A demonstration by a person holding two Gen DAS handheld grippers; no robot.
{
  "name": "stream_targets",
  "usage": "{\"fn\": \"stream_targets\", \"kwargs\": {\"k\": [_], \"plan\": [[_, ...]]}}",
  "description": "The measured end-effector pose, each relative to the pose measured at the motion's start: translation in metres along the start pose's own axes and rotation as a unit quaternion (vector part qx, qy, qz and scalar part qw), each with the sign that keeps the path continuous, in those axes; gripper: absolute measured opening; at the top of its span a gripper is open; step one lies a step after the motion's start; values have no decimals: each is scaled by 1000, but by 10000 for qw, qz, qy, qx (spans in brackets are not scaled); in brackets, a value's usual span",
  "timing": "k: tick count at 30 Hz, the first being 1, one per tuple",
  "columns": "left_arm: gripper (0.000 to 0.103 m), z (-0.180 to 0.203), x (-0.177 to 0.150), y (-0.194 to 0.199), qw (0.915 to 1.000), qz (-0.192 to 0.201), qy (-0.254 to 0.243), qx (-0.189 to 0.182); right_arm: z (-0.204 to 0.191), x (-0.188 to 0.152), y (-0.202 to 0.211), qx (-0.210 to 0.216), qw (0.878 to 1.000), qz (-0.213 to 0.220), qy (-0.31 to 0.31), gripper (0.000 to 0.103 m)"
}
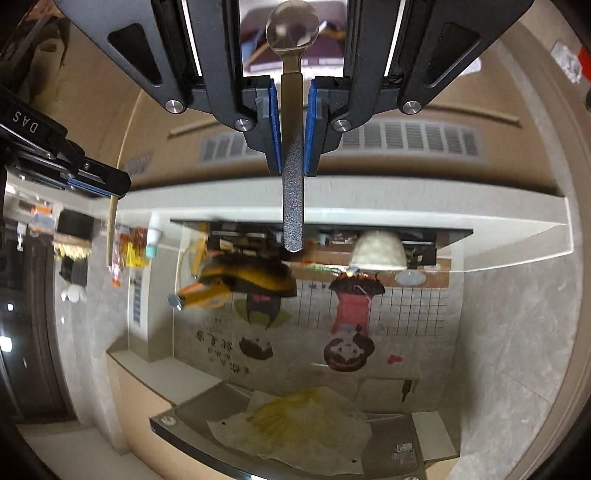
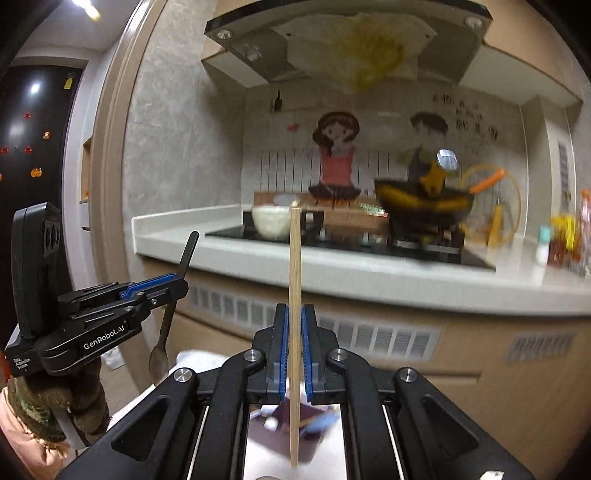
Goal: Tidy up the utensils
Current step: 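Carry the metal spoon and chopstick over the caddy and release both inside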
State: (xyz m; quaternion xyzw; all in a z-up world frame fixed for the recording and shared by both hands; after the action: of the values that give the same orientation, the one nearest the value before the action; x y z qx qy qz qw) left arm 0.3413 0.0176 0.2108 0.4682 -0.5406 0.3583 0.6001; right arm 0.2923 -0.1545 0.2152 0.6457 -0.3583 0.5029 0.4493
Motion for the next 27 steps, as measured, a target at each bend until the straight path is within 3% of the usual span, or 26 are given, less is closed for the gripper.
{"fn": "stream_targets", "kwargs": {"k": [4, 9, 17, 27], "plan": [[12, -13, 2, -30, 9998, -22, 143, -106, 7, 10, -27, -5, 10000, 21, -43, 7], [12, -21, -21, -71, 9993, -268, 215, -158, 16, -1, -62, 26, 9996, -164, -208, 7], [12, -25, -73, -124, 9965, -721, 353, -241, 32, -49, -117, 51, 9959, -763, -480, 7], [12, -18, -132, -161, 9937, -994, 437, -286, 50, -114, -164, 50, 9840, -1557, -860, 7]]}}
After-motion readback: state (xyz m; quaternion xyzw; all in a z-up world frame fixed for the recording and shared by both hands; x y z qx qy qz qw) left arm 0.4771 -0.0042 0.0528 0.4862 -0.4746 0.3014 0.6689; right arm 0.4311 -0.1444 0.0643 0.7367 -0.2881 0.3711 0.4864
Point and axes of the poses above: each gripper's, at about its wrist camera, not at the fingertips, and y roughly against the way its jaws point, z to its right, x to its top, the point moved 7 cm from there along -y, roughly the way its jaws point, and after that the axes turned 9 degrees about -y, right-handed, at the moved point
